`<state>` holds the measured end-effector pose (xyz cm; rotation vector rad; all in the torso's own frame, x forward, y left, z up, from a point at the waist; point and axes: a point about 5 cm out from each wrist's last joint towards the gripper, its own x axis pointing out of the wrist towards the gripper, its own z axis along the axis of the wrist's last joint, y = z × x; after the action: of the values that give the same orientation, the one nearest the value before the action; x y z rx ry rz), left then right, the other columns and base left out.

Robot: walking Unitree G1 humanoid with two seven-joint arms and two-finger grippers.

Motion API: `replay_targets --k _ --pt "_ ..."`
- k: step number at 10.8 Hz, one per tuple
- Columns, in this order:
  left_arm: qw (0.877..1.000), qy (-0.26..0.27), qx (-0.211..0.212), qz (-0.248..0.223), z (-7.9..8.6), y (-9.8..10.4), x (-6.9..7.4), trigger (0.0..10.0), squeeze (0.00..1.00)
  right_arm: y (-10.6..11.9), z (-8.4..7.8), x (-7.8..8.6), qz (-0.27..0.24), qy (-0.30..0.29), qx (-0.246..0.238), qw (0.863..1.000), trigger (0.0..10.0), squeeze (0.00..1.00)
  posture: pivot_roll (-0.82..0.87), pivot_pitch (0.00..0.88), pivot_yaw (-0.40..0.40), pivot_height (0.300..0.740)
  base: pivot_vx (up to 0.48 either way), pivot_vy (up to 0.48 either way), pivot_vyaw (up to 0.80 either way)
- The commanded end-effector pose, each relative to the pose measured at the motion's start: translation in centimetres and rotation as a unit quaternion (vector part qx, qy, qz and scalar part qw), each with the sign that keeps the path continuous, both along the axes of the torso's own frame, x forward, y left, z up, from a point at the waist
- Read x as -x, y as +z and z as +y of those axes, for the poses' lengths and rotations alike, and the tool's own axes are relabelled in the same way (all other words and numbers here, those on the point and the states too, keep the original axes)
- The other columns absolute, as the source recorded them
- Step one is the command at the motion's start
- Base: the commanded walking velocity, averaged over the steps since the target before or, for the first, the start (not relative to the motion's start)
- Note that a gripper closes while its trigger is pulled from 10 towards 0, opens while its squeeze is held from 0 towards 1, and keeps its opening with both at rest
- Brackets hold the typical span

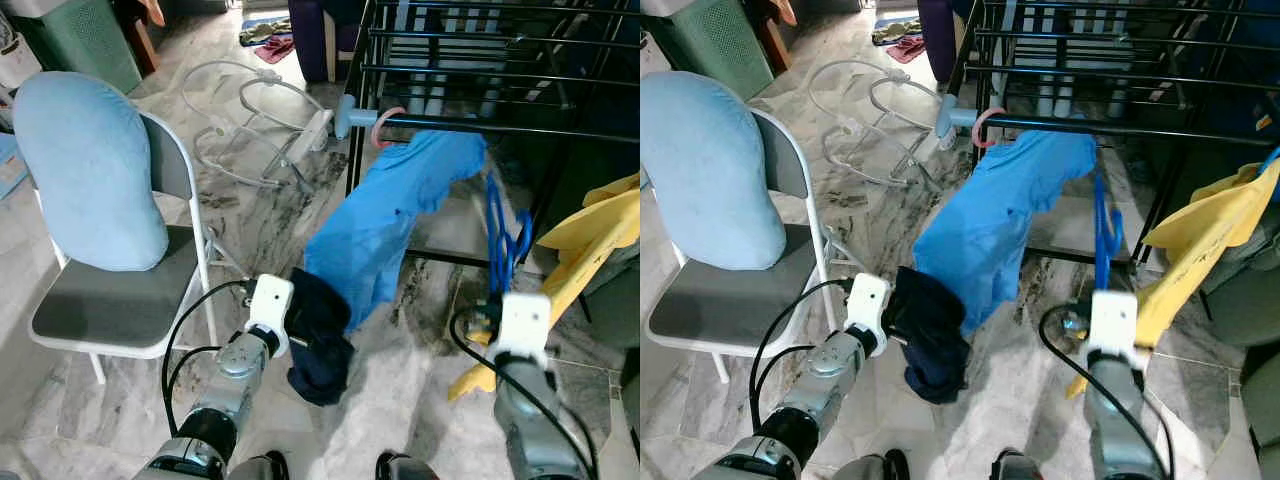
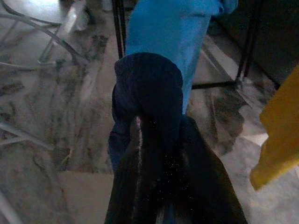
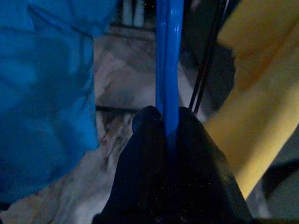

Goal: Hang hanger

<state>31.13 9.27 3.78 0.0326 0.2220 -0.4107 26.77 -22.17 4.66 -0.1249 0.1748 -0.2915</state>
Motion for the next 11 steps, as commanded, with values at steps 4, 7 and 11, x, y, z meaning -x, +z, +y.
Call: replay_targets --k 4,7,11 --pt "1.000 0.019 -0.006 -0.007 0.7 0.3 -0.5 10.0 0.00 -0.6 1.9 -0.7 0.015 0.040 -0.020 0.999 10.0 0.00 -0.15 0.163 0.069 0.740 -0.328 0.000 0.00" --pt "1.000 0.026 -0.010 -0.007 1.1 -0.1 -0.2 10.0 0.00 -0.9 2.5 -0.9 0.021 0.057 -0.032 0.998 10.0 0.00 -0.12 0.172 0.060 0.740 -0.336 0.000 0.00" --pt "0.999 0.033 -0.014 -0.008 1.7 -0.3 0.1 10.0 0.00 -1.2 2.6 -1.2 0.031 0.069 -0.039 0.996 10.0 0.00 -0.09 0.167 0.048 0.740 -0.339 0.000 0.00"
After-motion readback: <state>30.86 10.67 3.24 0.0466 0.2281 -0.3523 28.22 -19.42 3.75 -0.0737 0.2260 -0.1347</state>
